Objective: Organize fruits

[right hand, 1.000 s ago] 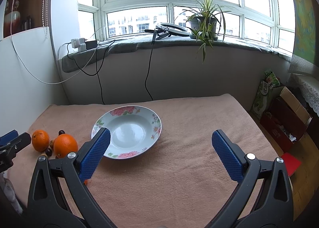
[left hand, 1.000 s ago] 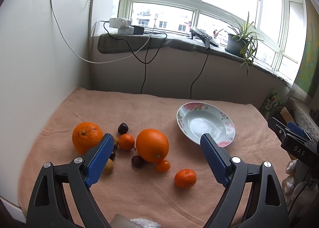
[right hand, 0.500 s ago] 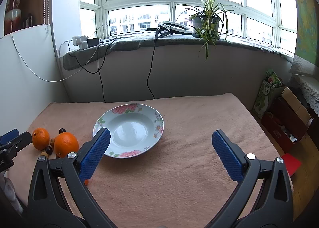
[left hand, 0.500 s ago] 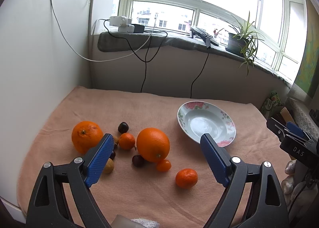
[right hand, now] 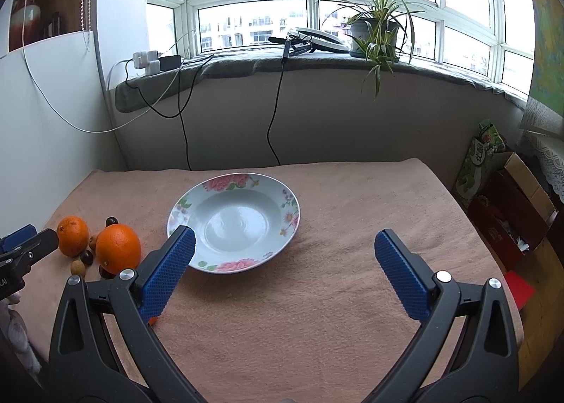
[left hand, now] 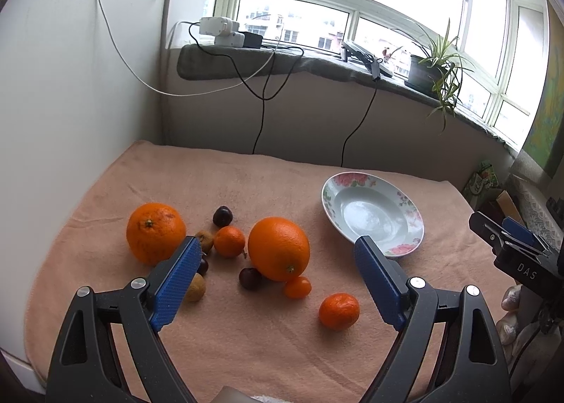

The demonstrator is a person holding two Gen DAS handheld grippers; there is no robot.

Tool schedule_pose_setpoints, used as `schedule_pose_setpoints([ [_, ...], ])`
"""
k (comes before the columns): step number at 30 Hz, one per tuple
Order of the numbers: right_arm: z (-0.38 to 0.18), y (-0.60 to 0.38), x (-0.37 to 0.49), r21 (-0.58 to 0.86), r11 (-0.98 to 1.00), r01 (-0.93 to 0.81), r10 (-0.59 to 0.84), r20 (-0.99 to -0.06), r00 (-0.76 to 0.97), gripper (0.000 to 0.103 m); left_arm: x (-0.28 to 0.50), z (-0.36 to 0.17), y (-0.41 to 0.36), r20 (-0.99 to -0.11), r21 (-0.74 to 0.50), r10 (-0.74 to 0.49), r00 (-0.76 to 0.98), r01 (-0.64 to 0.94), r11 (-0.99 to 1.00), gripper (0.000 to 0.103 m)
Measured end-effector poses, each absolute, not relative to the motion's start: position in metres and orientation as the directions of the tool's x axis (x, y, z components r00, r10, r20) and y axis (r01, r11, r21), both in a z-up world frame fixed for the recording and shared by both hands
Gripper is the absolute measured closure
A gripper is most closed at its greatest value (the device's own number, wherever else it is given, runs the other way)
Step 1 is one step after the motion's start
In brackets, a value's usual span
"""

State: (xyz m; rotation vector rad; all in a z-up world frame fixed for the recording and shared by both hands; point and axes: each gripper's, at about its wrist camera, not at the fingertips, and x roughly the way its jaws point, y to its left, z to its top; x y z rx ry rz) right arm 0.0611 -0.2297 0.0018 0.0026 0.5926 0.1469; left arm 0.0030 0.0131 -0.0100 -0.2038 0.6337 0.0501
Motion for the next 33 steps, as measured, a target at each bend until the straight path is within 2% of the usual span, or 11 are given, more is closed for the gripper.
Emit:
schedule_pose_setpoints([
  [22, -0.026, -0.190, 0.091, 0.276, 0.892, -0.358, 0.449, -0.636, 0.628, 0.000, 0.014, -0.041, 0.036, -0.650, -0.252, -0.066, 0.757, -0.132, 0.959, 0.014],
  [33, -0.034, -0.151, 0.103, 0.318, 0.835, -0.449, 0.533, -0.668, 0.518, 0.000, 0.023, -0.056, 0.044, -0.664, -0.352, -0.174, 0.727, -0.099, 0.931, 0.016],
])
